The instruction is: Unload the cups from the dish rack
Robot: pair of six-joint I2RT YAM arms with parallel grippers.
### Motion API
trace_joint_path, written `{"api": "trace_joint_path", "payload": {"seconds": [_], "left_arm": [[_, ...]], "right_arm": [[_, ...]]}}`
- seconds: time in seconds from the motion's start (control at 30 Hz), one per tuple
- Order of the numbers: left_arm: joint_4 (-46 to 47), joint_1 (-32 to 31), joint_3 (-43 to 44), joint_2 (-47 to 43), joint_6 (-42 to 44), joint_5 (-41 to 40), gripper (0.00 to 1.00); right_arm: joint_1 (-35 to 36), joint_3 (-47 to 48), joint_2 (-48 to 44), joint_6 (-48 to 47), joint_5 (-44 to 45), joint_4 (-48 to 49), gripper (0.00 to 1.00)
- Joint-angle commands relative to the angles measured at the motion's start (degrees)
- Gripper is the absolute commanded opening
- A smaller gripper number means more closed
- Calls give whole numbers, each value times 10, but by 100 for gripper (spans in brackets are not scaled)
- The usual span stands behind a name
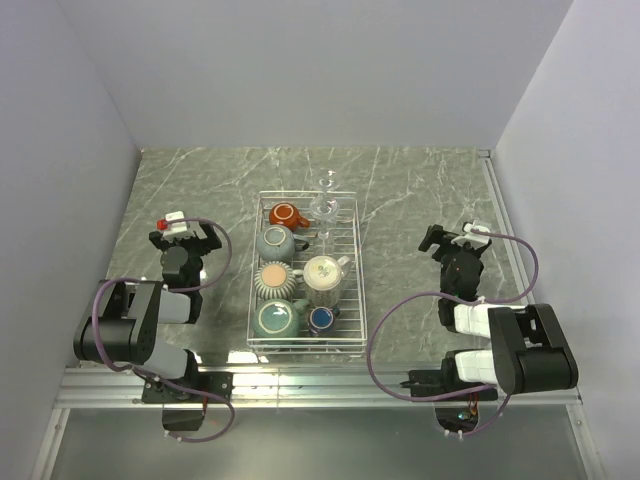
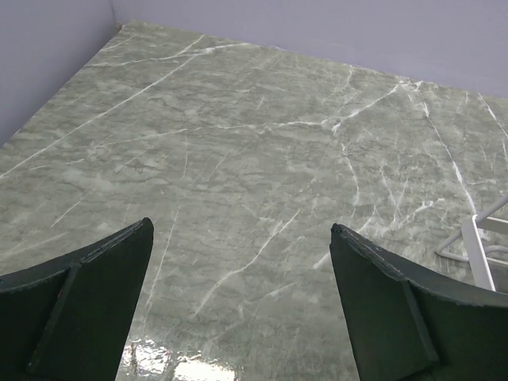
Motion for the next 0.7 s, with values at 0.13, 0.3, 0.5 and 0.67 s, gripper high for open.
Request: {"api": "trace_joint_path", "payload": {"seconds": [0.13,0.3,0.5,0.67], "left_arm": [[5,3,8,0,-7,13,99],[-31,8,29,-14,-6,34,99],[-357,35,198,-67,-2,123,97],[-621,48,358,-93,28,212,96]], "right_arm": [[1,96,-106,3,18,-206,100],[-7,173,-196,37,-135,-333,94],[6,243,-267,12,-289,-454,82],[100,230,-306,-52,-346,-426,81]]}}
